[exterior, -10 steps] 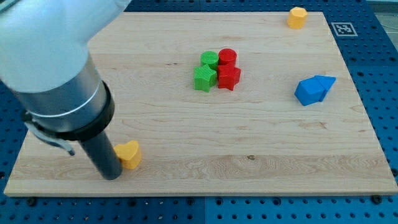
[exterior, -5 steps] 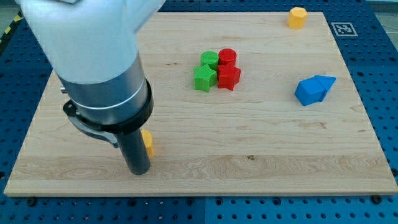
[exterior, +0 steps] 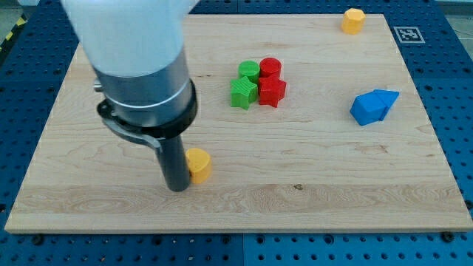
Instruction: Move the yellow heart vertically below the red star
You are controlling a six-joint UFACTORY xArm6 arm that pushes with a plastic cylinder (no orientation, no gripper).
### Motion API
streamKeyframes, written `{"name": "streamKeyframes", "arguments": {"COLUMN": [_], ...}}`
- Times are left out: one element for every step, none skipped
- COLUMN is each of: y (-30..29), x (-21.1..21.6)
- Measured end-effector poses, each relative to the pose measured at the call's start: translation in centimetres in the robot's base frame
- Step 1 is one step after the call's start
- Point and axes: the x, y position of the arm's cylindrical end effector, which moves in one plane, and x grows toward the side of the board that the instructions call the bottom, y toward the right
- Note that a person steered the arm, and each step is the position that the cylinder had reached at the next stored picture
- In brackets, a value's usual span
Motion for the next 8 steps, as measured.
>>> {"name": "streamKeyframes", "arguments": {"y": [0.6, 0.7, 1.5, 2.6, 2.6, 2.6, 3.5, 5.8], "x": [-0.4, -2.0, -2.2, -2.2, -2.2, -3.4, -3.5, -3.4]}}
